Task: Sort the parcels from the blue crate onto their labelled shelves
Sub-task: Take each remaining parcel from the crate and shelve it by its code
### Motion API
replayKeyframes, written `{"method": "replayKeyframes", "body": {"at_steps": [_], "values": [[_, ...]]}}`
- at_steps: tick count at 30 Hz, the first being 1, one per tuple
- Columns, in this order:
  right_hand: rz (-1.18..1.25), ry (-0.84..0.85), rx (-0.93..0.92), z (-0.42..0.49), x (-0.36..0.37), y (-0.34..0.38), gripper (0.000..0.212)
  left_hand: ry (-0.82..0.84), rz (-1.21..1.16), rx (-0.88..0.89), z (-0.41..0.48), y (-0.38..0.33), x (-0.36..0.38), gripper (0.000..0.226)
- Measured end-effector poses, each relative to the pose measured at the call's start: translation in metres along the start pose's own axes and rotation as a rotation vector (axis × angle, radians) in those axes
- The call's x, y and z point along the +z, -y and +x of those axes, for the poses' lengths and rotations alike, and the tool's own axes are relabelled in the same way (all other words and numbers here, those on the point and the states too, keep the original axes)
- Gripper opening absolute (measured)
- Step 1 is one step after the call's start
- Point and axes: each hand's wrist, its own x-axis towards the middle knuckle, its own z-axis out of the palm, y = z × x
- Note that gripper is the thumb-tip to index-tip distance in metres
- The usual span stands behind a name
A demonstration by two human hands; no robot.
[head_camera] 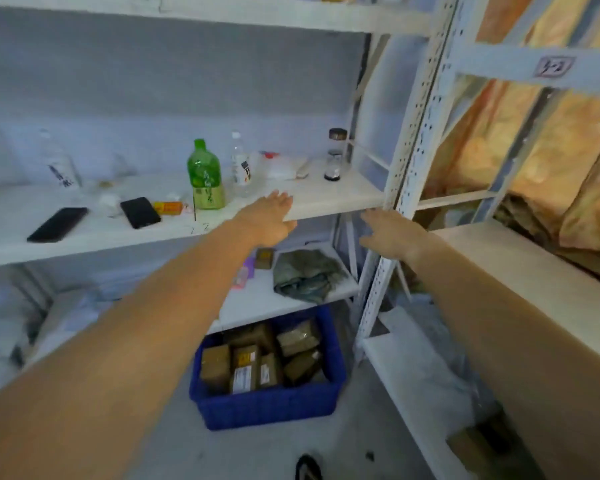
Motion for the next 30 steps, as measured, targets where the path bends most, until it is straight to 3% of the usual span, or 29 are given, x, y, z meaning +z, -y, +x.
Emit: {"method": "replayKeyframes", "body": {"at_steps": [6,11,17,22,30], "values": [[0.018,0.167,-0.157,0.102,0.105,-0.016,0.063,0.119,-0.171,-0.200,0.049,0.033,0.137,0.063],[-0.007,0.326,-0.262,0.171,0.199,-0.028,0.065,0.349,-0.281,-0.319,0.069,0.049,0.236,0.062],[0.074,0.494,-0.317,0.214,0.323,-0.016,0.068,0.429,-0.378,-0.465,0.079,0.082,0.347,0.061],[0.191,0.690,-0.253,0.230,0.442,0.003,0.069,0.556,-0.428,-0.560,0.076,0.116,0.457,0.064],[0.381,0.707,-0.150,0.285,0.618,0.064,0.053,0.599,-0.585,-0.665,0.108,0.182,0.642,0.067]]}}
